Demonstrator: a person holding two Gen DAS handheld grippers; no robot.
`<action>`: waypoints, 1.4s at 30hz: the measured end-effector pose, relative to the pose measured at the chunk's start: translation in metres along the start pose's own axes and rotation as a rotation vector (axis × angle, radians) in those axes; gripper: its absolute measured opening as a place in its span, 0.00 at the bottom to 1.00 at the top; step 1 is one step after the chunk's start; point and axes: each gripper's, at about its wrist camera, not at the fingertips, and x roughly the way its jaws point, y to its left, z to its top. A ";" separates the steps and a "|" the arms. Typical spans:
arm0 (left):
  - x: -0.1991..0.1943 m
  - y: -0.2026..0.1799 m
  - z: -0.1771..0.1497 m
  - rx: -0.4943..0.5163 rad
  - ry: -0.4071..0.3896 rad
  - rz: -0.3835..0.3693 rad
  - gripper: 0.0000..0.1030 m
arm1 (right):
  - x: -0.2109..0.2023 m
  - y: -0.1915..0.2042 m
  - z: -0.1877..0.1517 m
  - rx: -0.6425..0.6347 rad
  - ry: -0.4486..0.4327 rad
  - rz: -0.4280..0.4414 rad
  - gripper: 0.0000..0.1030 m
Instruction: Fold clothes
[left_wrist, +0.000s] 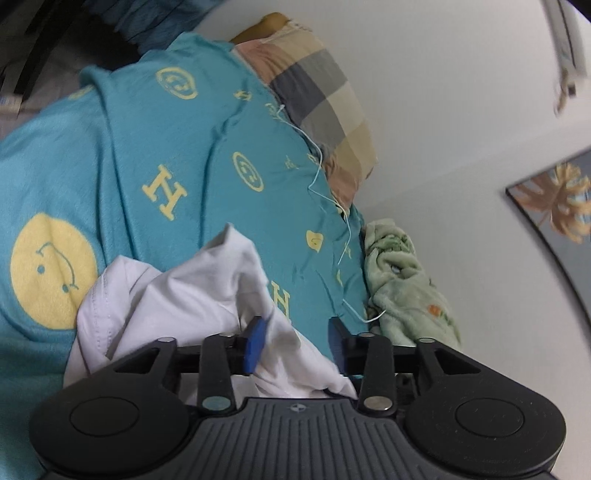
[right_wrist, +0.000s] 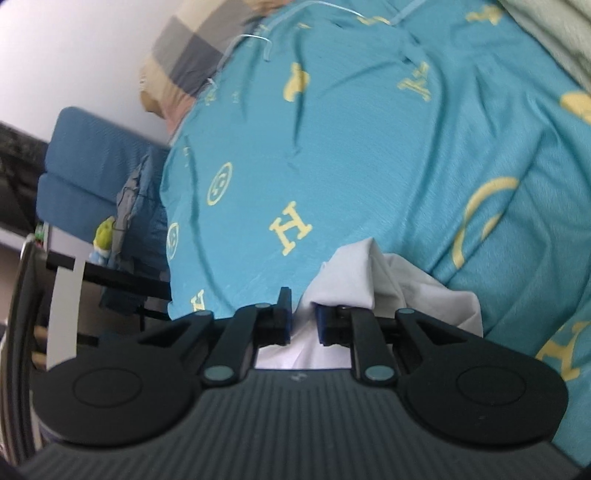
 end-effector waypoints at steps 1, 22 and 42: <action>-0.002 -0.006 -0.002 0.040 -0.003 0.016 0.44 | -0.003 0.003 -0.001 -0.029 -0.014 0.006 0.27; 0.017 -0.041 -0.031 0.498 0.058 0.432 0.49 | 0.034 0.025 -0.018 -0.619 -0.100 -0.167 0.64; -0.059 -0.087 -0.089 0.600 -0.001 0.450 0.50 | -0.067 0.041 -0.078 -0.681 -0.155 -0.166 0.63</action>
